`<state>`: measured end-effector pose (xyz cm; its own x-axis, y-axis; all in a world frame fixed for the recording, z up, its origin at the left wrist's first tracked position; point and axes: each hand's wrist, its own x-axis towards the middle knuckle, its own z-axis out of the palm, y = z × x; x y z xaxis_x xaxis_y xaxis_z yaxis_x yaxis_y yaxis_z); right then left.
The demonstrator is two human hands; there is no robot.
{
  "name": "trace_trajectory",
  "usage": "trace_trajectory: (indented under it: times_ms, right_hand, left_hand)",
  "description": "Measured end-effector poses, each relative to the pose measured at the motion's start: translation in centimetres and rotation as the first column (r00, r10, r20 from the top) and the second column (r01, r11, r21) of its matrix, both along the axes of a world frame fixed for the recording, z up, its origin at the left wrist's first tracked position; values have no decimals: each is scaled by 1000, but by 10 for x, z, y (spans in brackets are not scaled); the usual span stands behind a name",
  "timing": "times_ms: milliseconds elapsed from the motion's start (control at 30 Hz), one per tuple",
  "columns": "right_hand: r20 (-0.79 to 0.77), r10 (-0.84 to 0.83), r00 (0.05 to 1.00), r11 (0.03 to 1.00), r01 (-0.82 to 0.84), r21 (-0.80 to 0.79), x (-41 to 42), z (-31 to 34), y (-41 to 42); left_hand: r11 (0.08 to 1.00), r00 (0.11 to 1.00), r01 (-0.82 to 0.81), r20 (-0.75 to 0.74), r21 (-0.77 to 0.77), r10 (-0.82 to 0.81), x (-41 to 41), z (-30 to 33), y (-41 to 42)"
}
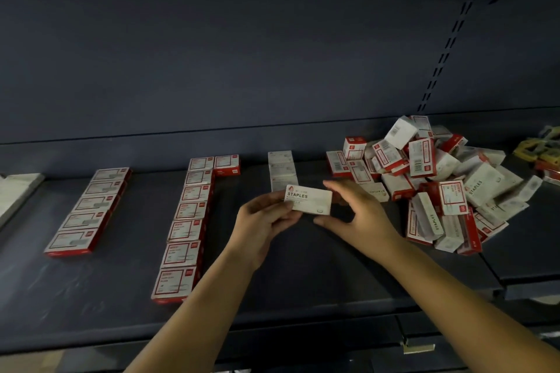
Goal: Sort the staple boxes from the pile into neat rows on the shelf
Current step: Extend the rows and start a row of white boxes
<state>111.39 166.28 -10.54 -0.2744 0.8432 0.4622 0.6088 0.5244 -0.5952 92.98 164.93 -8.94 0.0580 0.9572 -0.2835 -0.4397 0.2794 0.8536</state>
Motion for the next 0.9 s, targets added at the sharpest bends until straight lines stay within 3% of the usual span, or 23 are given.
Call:
trace_trajectory:
  times_ms: [67, 100, 133, 167, 233, 300, 367, 433, 500, 600, 900]
  right_hand:
    - [20, 30, 999, 999, -30, 27, -12, 4, 1]
    - [20, 38, 999, 999, -39, 31, -20, 8, 0]
    - [19, 45, 999, 998, -46, 31, -28, 11, -1]
    - [25, 56, 998, 998, -57, 31, -37, 15, -2]
    - [49, 81, 996, 996, -83, 39, -57, 19, -5]
    - [63, 95, 994, 995, -97, 32, -83, 23, -6]
    - [59, 100, 993, 995, -101, 4, -111, 28, -9]
    - [57, 118, 991, 993, -119, -1, -142, 31, -13]
    - [58, 162, 985, 987, -161, -10, -175, 35, -16]
    - [48, 199, 979, 980, -198, -33, -221, 37, -19]
    - [174, 275, 945, 961, -265, -82, -354, 33, -37]
  left_hand:
    - [1000, 1000, -9, 5, 9, 9, -11, 3, -3]
    - [999, 999, -16, -47, 45, 18, -19, 3, -4]
    - [992, 981, -16, -189, 128, 40, -28, 4, -5]
    - [966, 904, 18, -418, 258, 95, -40, 3, -7]
    - [830, 541, 256, -785, 495, 302, -67, 4, -9]
    - [659, 256, 521, -835, 543, 487, -96, 7, -10]
    - [578, 121, 634, -804, 514, 583, -127, 9, -12]
    - [555, 32, 661, -757, 506, 652, -158, 12, -13]
    - [543, -3, 670, -730, 506, 684, -188, 18, -15]
    - [508, 11, 691, -710, 514, 705, -229, 21, -21]
    - [556, -10, 701, -774, 447, 634, -352, 12, -50]
